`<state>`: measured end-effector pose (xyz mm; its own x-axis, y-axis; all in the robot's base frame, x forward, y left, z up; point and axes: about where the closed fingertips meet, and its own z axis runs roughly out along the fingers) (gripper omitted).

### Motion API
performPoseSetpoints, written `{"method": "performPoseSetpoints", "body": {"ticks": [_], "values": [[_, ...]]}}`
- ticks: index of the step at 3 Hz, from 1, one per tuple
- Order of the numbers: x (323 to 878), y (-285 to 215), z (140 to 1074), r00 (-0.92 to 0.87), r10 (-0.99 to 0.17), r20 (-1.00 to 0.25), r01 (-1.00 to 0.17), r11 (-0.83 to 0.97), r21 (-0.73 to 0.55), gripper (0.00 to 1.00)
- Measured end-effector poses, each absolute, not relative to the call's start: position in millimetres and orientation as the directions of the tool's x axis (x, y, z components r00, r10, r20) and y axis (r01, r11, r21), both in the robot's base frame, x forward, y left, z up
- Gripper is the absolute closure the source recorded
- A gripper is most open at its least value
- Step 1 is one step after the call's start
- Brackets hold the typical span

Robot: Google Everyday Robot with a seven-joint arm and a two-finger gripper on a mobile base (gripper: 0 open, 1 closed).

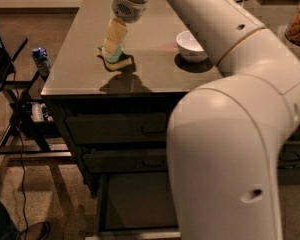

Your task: Place sponge into bottom drawer

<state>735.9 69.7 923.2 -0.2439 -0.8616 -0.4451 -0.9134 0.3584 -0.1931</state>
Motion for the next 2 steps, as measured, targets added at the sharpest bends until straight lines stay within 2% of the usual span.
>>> {"method": "performPoseSetpoints", "body": {"ticks": [2], "values": [[742.3, 73.0, 918.0, -0.249, -0.848, -0.467, -0.913, 0.366, -0.178, 0.00]]}}
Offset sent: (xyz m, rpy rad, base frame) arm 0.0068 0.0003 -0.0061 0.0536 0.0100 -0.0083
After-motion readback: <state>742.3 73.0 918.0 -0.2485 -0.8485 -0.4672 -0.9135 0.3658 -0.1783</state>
